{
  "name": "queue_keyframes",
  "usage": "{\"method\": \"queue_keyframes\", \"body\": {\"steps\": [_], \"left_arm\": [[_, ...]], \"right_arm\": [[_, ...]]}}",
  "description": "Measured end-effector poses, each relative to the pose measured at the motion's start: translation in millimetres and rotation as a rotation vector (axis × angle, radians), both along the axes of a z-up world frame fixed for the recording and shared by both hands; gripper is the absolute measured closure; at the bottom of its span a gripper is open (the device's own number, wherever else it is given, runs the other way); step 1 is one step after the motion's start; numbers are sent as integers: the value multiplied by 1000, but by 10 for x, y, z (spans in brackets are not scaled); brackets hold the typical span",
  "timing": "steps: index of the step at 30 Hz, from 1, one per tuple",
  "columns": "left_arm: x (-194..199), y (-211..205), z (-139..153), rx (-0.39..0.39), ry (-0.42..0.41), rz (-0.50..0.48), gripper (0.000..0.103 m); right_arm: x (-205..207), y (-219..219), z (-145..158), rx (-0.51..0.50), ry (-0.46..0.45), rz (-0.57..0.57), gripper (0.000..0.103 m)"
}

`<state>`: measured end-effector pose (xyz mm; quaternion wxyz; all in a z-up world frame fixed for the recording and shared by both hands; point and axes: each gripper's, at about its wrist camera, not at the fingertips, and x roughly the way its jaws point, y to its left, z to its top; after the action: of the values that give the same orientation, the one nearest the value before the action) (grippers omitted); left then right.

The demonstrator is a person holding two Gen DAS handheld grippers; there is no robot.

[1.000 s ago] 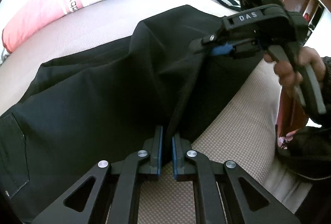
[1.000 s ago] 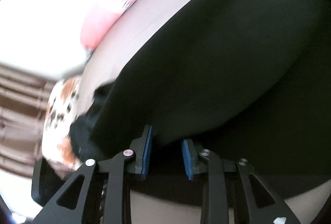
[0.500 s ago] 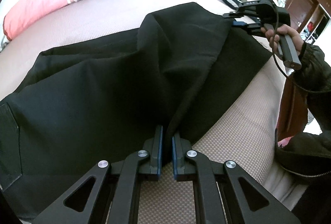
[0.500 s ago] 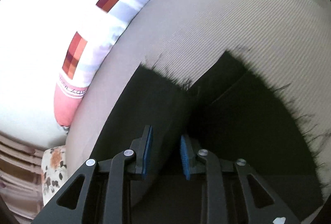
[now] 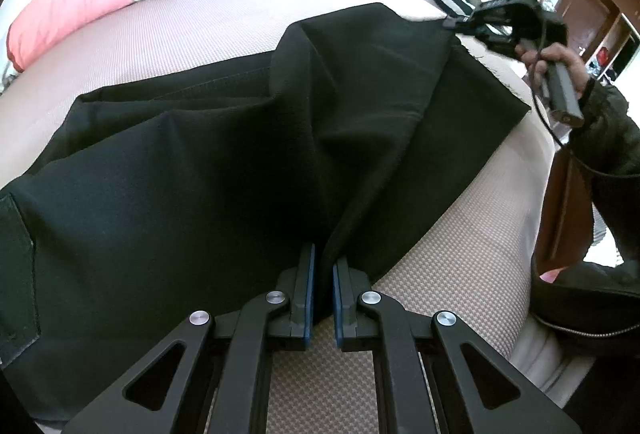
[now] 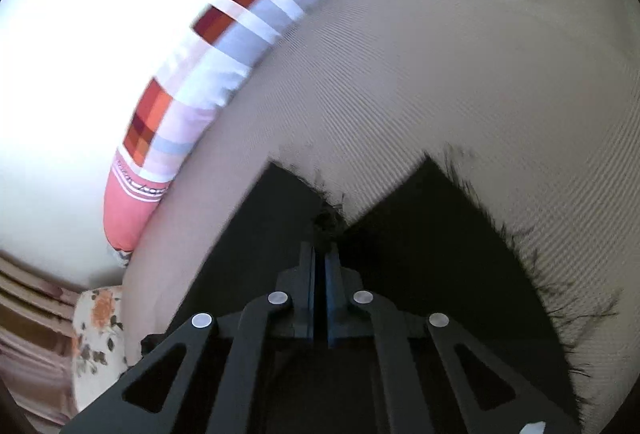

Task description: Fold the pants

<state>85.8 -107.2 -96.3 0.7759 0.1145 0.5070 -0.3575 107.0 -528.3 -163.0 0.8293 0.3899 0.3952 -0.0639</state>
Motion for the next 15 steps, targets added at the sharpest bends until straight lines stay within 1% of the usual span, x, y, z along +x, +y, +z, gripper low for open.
{"method": "queue_keyframes", "body": {"steps": [2, 4, 5, 7, 9, 11, 13, 15], "left_arm": [[-22, -17, 37, -1, -16, -2, 95], [-44, -45, 94, -6, -43, -13, 95], [-52, -69, 120, -8, -57, -21, 95], [-70, -106, 127, -5, -72, -37, 95], [-80, -149, 69, 13, -71, -57, 95], [-89, -177, -11, 37, -70, -75, 95], [-123, -196, -53, 50, -93, -101, 95], [-136, -209, -50, 59, -101, -122, 95]], "right_arm": [[-126, 46, 274, -89, -35, -7, 101], [-341, 96, 558, -180, -57, -24, 101], [-461, 126, 649, -230, -52, -34, 101], [-692, 151, 684, -295, -10, -67, 101], [-899, 135, 548, -325, 58, -86, 101], [-1073, 79, 255, -296, 147, -103, 101], [-1180, 39, 16, -278, 200, -120, 101], [-1253, 14, -110, -262, 218, -133, 102]]}}
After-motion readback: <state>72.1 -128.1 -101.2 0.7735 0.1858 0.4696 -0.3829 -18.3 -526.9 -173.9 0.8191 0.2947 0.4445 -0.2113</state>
